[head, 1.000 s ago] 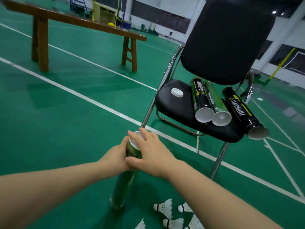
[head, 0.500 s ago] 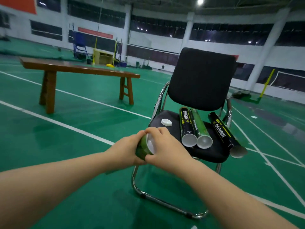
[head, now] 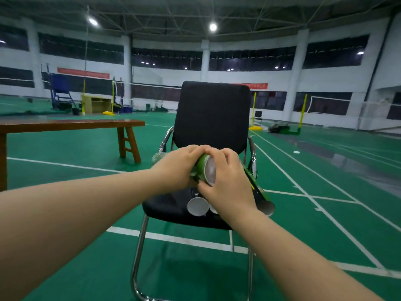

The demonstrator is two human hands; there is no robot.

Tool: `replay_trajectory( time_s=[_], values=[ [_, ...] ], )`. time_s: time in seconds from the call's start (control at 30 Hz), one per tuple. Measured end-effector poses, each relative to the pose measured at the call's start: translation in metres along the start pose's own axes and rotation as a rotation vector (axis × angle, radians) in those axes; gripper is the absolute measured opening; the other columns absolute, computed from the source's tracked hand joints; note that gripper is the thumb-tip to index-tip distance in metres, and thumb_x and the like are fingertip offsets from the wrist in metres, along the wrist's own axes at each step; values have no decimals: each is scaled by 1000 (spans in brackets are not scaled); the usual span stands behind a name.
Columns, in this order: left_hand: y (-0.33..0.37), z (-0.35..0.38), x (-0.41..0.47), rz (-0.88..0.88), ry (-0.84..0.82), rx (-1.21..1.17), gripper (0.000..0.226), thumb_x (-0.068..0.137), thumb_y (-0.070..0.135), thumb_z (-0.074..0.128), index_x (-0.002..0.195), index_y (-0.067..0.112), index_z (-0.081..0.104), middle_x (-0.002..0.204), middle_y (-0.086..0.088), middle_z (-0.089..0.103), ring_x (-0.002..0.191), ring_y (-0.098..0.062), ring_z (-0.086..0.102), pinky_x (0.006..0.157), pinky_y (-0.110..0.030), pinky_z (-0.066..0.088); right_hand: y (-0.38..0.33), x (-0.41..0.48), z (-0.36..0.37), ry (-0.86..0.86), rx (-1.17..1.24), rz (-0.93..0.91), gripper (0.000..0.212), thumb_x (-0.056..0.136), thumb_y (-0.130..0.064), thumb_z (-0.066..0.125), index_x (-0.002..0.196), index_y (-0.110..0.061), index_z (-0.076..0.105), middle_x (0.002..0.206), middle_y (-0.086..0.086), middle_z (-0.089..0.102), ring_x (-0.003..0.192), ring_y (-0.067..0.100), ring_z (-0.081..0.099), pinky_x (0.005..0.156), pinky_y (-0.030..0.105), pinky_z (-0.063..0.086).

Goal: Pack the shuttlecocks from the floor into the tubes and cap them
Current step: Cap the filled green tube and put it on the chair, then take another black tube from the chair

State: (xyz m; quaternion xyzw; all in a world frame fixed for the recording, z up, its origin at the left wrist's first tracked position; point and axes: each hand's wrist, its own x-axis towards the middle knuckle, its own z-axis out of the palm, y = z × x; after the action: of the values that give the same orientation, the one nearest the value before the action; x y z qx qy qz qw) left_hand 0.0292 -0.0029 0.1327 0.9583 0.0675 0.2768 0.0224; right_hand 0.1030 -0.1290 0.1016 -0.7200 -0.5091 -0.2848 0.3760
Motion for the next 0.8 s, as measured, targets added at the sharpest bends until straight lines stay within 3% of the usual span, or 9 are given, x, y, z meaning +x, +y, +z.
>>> replay_trajectory(
  time_s=[0.17, 0.27, 0.4, 0.53, 0.67, 0.8],
  values=[
    [7, 65, 47, -26, -41, 42, 81, 80, 21, 68, 145, 25, 20, 147, 1, 31, 128, -23, 40, 100, -41, 41, 83, -15, 11, 54, -145, 55, 58, 71, -15, 71, 120, -27, 42, 129, 8, 41, 113, 33, 45, 74, 38, 49],
    [-7, 101, 57, -80, -139, 100, 83, 82, 30, 67, 147, 26, 15, 148, 3, 26, 129, -22, 36, 100, -43, 41, 129, -28, 25, 114, -244, 42, 64, 58, -7, 77, 110, -25, 44, 119, 13, 50, 104, 37, 53, 63, 39, 56],
    [-21, 139, 60, -114, -212, 121, 81, 84, 42, 62, 147, 29, 13, 151, 6, 23, 132, -20, 34, 103, -39, 38, 169, -40, 50, 105, -280, 36, 66, 52, -3, 77, 108, -24, 49, 118, 6, 40, 106, 28, 42, 55, 32, 56],
    [-27, 168, 65, -103, -261, 113, 74, 85, 47, 58, 146, 32, 19, 149, 6, 28, 132, -18, 35, 102, -42, 38, 186, -54, 81, 79, -325, -65, 65, 53, -1, 79, 107, -23, 48, 118, 8, 39, 110, 29, 40, 76, 38, 55],
    [-28, 186, 61, -95, -306, 181, 66, 86, 54, 49, 143, 38, 21, 147, 7, 29, 131, -18, 35, 100, -43, 34, 189, -67, 108, -3, -500, -60, 73, 48, -9, 83, 108, -26, 46, 118, 6, 41, 114, 28, 46, 100, 48, 38],
    [-25, 187, 61, -92, -305, 206, 62, 87, 56, 46, 142, 38, 24, 148, 2, 28, 132, -21, 34, 102, -44, 31, 192, -71, 114, -46, -566, -20, 76, 46, -10, 80, 112, -23, 45, 123, 9, 41, 120, 30, 38, 101, 51, 21]
  ],
)
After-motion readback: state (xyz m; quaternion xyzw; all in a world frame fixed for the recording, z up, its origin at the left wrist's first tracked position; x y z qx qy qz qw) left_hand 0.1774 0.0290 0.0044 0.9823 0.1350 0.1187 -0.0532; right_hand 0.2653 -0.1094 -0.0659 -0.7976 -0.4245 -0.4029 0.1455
